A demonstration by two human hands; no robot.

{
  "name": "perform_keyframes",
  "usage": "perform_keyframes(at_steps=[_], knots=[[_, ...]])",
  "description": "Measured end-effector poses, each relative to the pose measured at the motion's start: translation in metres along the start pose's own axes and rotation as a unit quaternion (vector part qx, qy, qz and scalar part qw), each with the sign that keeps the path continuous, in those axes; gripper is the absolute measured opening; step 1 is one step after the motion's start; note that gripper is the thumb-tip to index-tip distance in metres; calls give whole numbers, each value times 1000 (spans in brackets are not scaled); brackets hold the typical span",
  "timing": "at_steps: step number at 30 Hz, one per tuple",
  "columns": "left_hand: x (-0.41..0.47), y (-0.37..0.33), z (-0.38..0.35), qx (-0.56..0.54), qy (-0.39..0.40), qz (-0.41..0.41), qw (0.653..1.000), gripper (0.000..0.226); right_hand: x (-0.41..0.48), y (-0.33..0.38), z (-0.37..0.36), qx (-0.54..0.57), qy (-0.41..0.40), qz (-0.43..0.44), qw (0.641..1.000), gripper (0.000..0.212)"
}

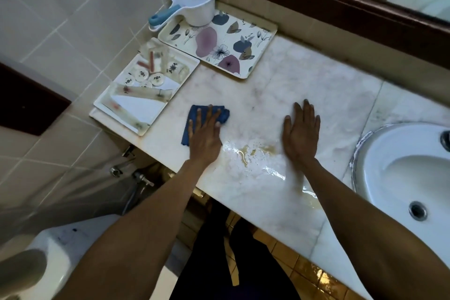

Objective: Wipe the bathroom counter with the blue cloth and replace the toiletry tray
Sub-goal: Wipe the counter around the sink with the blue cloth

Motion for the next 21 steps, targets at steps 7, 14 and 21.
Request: perform_keyframes(at_steps=[7, 14, 21], knots=[[-92, -48, -33, 98, 106, -262, 954, 52, 0, -2, 1, 22, 12, 7, 1000, 53], [-5, 22, 9, 158, 31, -67, 985, 59, -2, 1, 2, 6, 4, 7, 1000, 53], [-20, -84, -53, 101, 42, -168, 980, 52, 1, 2, 0, -6, 18, 11, 1000, 53]])
Point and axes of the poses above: each hand's wrist, its own x-axis towards the middle knuckle, its own z-axis out of the back of the hand, y = z × x, the point moved 8 cm from there along x, towards the middle knuckle, and after that the axes turned 3 degrees about -z, right-handed, at the moved point
